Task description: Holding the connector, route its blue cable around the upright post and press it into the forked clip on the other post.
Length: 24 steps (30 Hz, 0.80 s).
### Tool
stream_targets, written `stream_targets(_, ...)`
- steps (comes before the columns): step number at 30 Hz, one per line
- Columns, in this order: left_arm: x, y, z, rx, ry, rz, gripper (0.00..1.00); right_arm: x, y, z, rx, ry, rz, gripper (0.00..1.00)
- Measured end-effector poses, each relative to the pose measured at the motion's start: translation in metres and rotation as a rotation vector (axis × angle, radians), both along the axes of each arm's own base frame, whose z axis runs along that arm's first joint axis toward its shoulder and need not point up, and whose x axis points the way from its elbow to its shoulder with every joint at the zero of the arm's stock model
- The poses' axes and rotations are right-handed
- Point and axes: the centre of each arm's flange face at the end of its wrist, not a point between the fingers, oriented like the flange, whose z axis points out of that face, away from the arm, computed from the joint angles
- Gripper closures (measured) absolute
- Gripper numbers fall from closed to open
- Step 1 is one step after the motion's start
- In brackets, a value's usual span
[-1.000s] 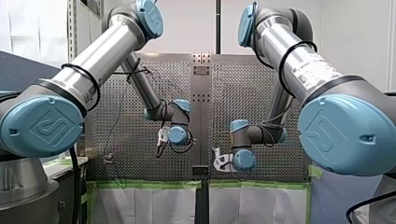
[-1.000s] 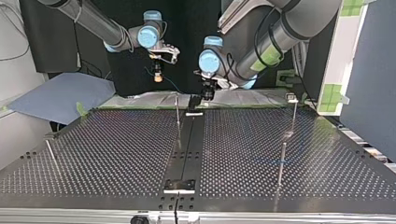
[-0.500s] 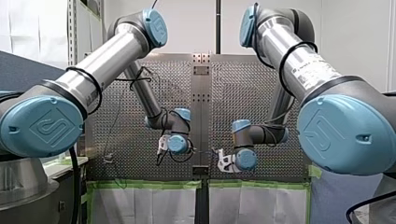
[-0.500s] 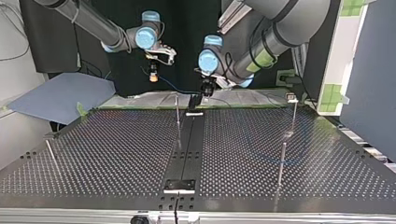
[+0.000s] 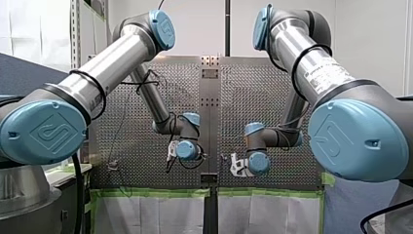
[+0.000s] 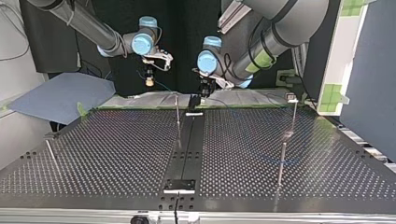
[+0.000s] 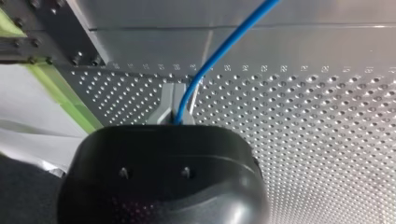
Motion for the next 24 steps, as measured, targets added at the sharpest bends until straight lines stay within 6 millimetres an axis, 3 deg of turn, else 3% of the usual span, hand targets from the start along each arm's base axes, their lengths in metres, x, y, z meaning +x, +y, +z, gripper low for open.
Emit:
stream_targets(17,-0.004,-0.008,0.000,-0.033,0.018,-0.035,1.00,-0.009,-0.005,-0.001,0.015,0.021,-0.013,1.00)
stream_targets(24,-0.002,-0.011,-0.020,-0.008,0.054,-0.039,1.00,-0.012,-0.006,-0.002,0.019,0.029,-0.018,1.00)
